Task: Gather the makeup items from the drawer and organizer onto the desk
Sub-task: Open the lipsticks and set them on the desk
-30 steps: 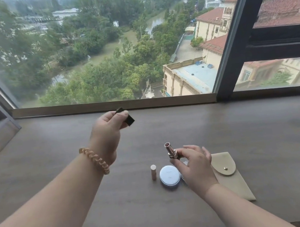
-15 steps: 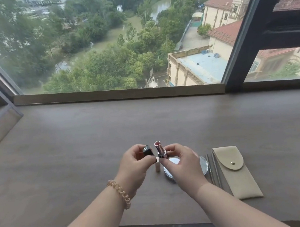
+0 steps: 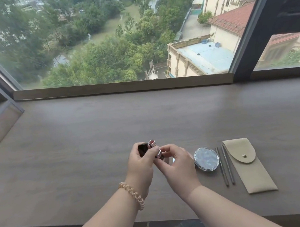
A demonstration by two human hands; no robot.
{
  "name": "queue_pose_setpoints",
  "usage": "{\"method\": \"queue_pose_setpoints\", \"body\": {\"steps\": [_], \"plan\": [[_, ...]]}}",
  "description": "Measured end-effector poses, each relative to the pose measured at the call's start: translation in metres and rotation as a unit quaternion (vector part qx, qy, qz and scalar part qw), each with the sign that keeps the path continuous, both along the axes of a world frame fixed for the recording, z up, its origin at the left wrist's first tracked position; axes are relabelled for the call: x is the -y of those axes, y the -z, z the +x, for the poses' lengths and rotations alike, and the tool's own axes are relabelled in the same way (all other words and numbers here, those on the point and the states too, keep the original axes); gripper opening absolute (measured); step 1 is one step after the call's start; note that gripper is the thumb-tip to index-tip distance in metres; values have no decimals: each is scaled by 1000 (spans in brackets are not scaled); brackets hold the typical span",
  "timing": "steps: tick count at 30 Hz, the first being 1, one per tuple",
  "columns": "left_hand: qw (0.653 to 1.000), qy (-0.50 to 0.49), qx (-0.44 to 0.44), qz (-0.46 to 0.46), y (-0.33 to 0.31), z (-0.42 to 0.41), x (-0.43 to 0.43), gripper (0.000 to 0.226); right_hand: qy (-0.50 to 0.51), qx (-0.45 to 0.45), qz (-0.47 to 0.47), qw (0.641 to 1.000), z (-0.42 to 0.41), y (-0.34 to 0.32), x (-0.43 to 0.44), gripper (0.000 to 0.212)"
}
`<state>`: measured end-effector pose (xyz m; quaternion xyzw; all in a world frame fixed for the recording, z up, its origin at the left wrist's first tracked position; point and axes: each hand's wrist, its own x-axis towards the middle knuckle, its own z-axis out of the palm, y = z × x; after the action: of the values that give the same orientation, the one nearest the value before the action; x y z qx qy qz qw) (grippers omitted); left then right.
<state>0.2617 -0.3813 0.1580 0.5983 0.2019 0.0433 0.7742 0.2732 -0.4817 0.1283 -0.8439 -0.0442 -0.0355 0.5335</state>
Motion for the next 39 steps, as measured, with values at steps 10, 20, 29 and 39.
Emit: {"method": "queue_pose_setpoints", "body": {"steps": [10,20,29,39], "plan": [[1000,0,8,-14,6,1,-27,13,-60,-23,35,997,-2,4,-14,39],[998,28,46,-35,0,-5,-33,19,-76,33,-65,994,-5,8,-17,27],[999,32,40,-8,3,-7,-31,8,-63,71,-130,987,-7,14,-14,43],[998,47,18,25,23,-4,-28,10,-8,93,-180,979,-4,31,-8,34]]}}
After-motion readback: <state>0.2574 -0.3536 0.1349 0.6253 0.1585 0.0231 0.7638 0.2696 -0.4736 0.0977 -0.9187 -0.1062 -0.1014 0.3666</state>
